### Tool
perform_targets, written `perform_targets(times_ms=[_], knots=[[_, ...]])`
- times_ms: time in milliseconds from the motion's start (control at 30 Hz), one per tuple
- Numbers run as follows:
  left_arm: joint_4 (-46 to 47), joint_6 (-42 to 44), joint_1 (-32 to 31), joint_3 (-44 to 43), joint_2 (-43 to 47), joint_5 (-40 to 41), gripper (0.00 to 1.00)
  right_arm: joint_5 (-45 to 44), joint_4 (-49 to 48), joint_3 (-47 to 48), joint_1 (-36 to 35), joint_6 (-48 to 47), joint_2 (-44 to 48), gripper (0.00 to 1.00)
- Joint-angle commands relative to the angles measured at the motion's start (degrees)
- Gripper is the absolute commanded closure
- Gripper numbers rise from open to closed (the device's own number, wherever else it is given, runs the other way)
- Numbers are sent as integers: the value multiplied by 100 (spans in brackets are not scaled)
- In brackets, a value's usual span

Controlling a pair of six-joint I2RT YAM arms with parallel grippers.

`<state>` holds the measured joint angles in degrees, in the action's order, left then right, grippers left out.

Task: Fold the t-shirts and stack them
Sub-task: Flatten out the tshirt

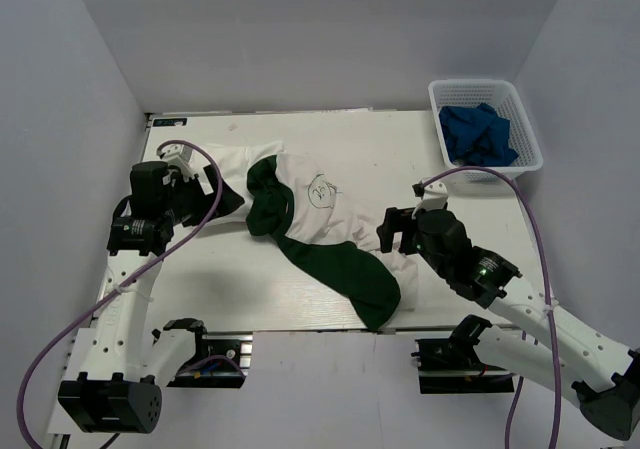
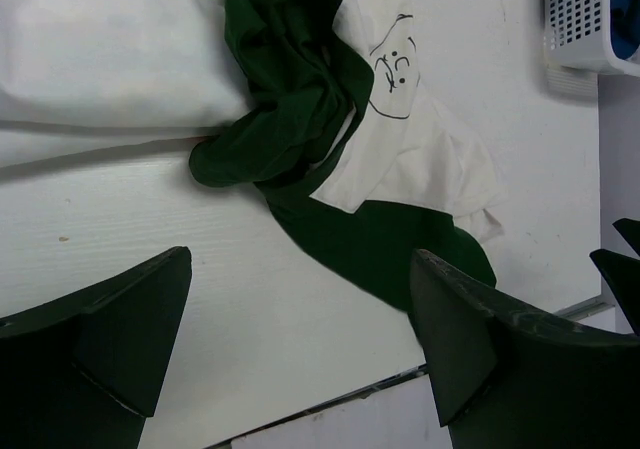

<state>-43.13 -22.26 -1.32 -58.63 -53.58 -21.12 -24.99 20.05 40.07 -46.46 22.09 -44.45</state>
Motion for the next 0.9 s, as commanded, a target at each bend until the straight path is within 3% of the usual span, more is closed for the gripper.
perform_targets(times_ms=[0,200,400,867], knots=[[165,-59,9,18,58,-138,0,82,-98,255,5,-73,-29,10],[165,-112,9,71,-55,-85,0,275,-273,185,-4,-108,-3,10],[165,-410,9,18,-301,712,0,592,-414,80,-4,-249,-81,10],[1132,-789,9,-570,-2841,618,0,2130,-1047,18,-56,-732,-1258,10]])
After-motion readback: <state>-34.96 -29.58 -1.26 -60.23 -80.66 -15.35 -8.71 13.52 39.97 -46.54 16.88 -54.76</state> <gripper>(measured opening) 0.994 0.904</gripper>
